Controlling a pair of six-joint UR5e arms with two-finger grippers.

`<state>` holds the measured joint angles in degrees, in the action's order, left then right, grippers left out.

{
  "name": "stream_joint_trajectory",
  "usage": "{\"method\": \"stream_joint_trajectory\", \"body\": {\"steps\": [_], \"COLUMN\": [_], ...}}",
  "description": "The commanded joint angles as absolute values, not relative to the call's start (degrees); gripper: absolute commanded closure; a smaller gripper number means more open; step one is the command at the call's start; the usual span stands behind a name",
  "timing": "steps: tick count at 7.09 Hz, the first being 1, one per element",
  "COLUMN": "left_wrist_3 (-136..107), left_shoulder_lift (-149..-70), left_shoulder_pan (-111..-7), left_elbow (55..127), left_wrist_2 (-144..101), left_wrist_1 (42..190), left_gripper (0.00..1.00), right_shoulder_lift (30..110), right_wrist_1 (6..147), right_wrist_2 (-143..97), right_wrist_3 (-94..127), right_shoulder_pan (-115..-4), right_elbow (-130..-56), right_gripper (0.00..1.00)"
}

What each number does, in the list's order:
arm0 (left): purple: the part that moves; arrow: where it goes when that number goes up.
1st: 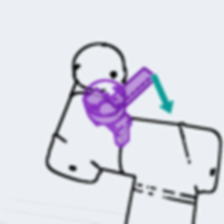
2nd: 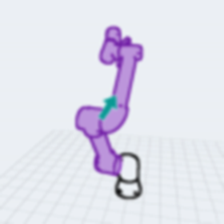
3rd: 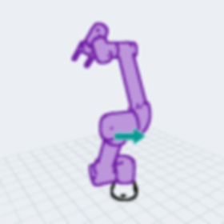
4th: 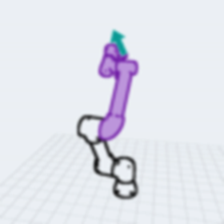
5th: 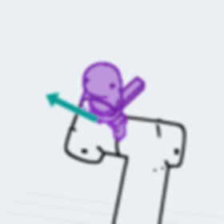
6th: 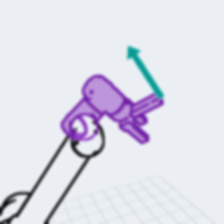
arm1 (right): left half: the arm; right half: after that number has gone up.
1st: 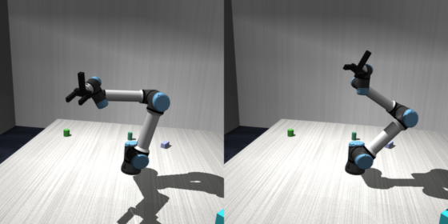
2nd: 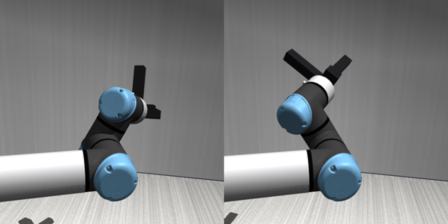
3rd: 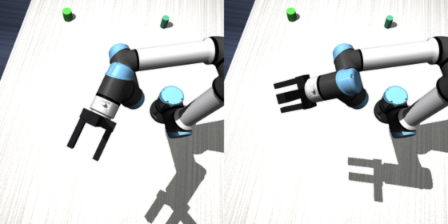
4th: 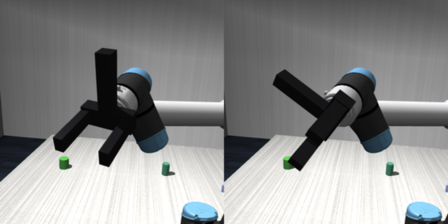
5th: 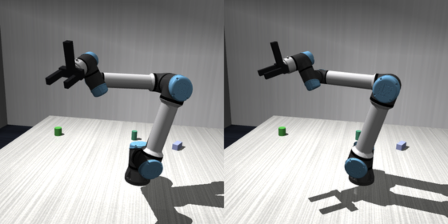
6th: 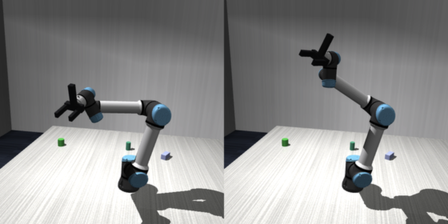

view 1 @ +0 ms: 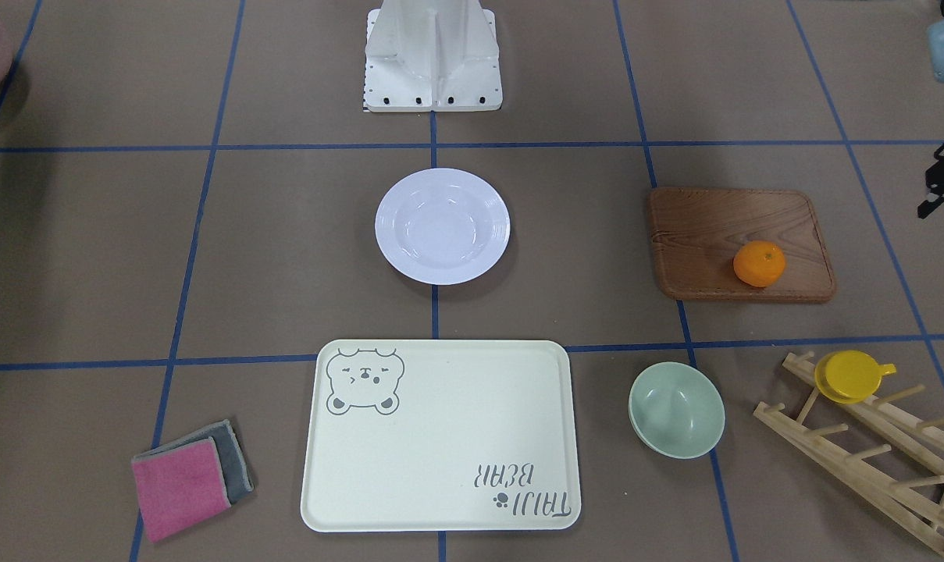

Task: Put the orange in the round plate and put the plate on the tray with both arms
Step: 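Lower the left gripper onto the orange on the wooden board and grasp it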

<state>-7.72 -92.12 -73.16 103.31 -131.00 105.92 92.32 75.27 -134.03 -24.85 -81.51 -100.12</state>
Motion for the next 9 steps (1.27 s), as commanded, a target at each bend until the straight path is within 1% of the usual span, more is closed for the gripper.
{"method": "stream_joint_trajectory", "body": {"steps": [1,2,4,5,6,9], "left_wrist_3": [-16.08,-15.82,-16.87,-16.7,-16.61,-16.96], "left_shoulder_lift": [-93.87,-93.95,-93.87,-93.95,-94.04,-94.22], "left_shoulder_pan": [-62.01,-57.7,-54.34,-53.88,-53.53,-52.39], "left_elbow": [104.15,103.37,102.58,101.35,100.03,97.21], "left_wrist_2": [-123.78,-123.58,-123.4,-122.27,-122.26,-122.26], "left_wrist_1": [106.35,106.52,106.96,107.14,107.66,110.57], "left_gripper": [0.02,0.02,0.02,0.02,0.01,0.01], "right_shoulder_lift": [90.8,90.79,90.62,90.7,90.62,90.26], "right_wrist_1": [75.32,75.32,75.23,75.23,75.32,75.23], "right_wrist_2": [-134.21,-134.21,-134.03,-134.21,-134.56,-134.56], "right_wrist_3": [-24.61,-24.52,-24.61,-24.52,-24.52,-24.52], "right_shoulder_pan": [-79.11,-78.75,-78.75,-78.75,-75.62,-75.5], "right_elbow": [-98.88,-98.44,-98.53,-98.7,-97.13,-96.68], "right_gripper": [0.0,0.0,0.0,0.0,0.0,0.0]}}
